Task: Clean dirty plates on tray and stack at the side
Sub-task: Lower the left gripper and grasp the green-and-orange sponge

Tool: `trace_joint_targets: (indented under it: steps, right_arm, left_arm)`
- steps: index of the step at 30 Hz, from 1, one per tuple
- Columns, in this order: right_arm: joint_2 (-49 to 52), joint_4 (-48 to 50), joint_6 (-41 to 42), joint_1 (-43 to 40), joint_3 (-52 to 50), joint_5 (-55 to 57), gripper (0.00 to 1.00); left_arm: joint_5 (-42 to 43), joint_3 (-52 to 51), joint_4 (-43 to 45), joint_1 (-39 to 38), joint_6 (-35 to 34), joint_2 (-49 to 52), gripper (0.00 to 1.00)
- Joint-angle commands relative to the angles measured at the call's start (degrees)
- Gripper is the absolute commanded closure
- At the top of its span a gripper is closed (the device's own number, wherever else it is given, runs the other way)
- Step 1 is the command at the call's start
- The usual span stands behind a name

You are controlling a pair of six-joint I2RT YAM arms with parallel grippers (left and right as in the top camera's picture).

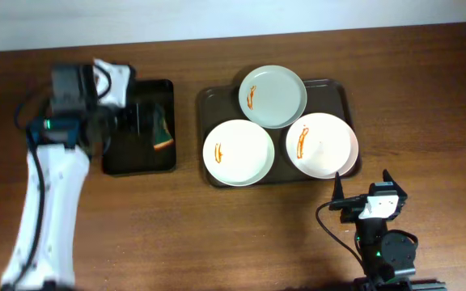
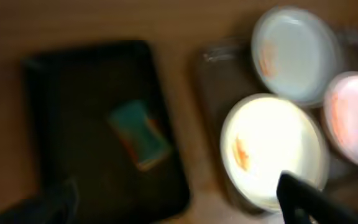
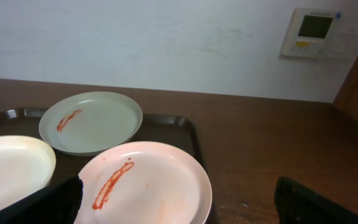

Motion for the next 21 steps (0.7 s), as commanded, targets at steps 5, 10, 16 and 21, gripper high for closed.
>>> trace_joint_targets:
  steps: [5,10,16,21]
  right_arm:
    - [-0.37,-0.42,0.24,0.42,-0.31,0.90,0.02]
    - [-0.37,-0.42,0.24,0.42,-0.31,0.90,0.02]
    - [-0.37,-0.42,0.24,0.44,-0.31,0.90,0.02]
    - [-0.37,-0.42,0.24,0.42,-0.31,0.90,0.02]
  left_arm:
    - [6.88,14.97,-7.54,0.13,-2.08,18.18,0.01]
    - [-5.95,14.97,-6.34,0.09,-19.61,22.93,0.01]
    - [-11.17,14.86,-6.08,-1.60,-29.05,32.26,0.35]
    - [-11.26,14.86,-5.38,-3.15,-29.03,36.04,0.30]
